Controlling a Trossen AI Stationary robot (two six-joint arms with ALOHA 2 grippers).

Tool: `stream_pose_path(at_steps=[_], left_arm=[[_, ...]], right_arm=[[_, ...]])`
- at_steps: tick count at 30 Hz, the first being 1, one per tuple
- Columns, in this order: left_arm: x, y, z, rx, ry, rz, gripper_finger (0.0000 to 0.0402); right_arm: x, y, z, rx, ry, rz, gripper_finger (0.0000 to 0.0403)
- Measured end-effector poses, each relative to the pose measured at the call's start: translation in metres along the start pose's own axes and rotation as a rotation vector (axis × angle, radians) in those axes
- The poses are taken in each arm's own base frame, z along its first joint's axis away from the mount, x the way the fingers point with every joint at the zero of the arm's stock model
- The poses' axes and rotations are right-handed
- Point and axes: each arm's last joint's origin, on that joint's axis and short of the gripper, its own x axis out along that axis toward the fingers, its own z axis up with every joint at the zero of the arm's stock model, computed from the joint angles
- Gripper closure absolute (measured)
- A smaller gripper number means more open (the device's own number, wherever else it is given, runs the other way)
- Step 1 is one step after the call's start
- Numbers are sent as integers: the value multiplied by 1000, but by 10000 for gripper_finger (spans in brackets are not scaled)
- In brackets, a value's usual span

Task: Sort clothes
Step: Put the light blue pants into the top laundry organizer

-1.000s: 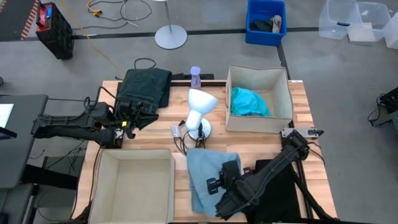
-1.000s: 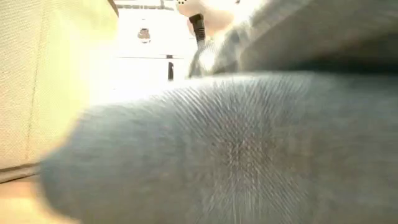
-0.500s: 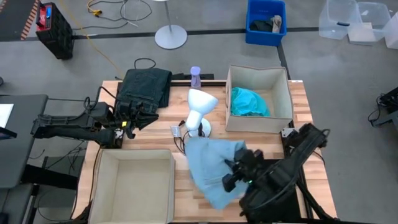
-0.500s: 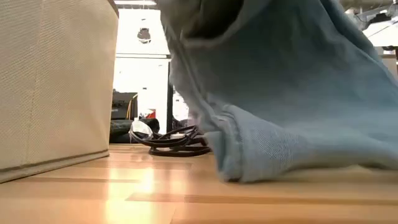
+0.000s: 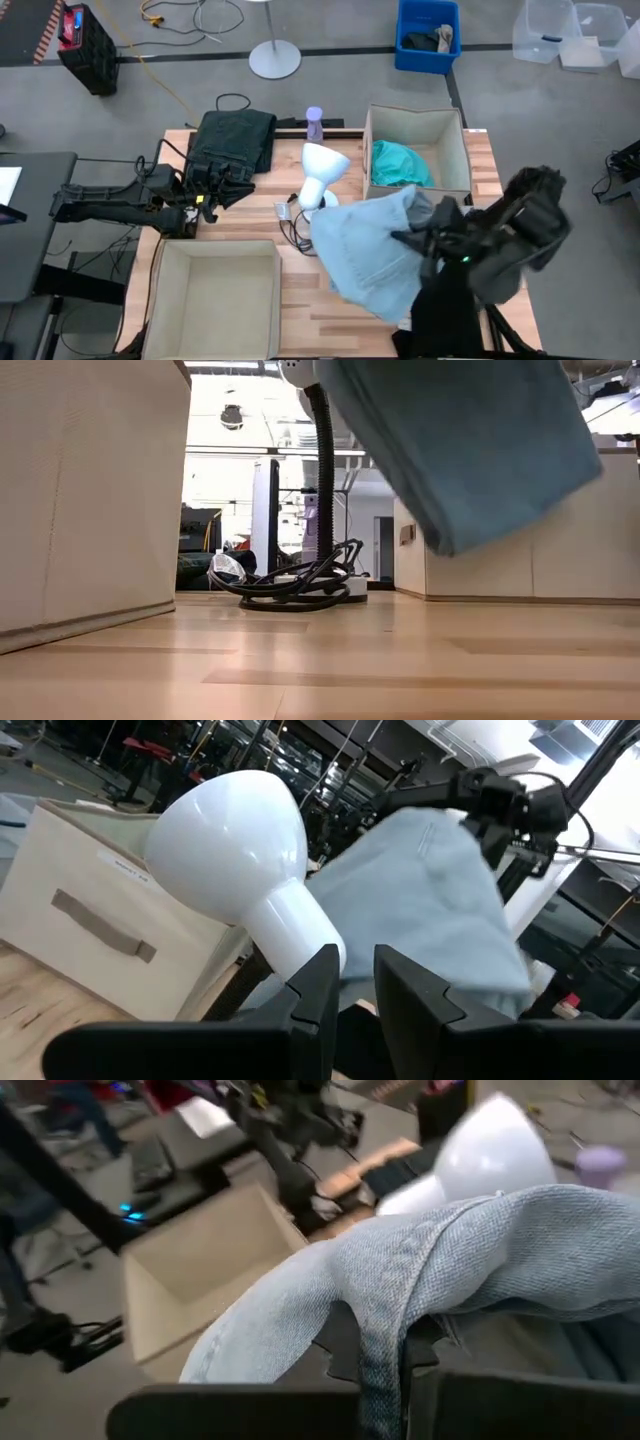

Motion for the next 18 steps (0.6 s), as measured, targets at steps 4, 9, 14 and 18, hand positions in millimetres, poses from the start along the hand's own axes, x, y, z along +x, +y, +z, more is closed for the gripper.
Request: stream_pose_path(at_steps=[4,9,14,18], left_arm=[[0,0,0,-1,-1,1,340],[0,1,1,-2,-16,25,340],[0,1,1,-1,-26,42,340],[0,1,1,-3,-30,48,340]], right_arm=[[-21,-10,14,-31,-95,30,389],[-41,-16,28,-80,-286,-40,389],[-52,-10,39,-140,-419,-168,389],[-53,-8,51,-191,-447,-263,389]])
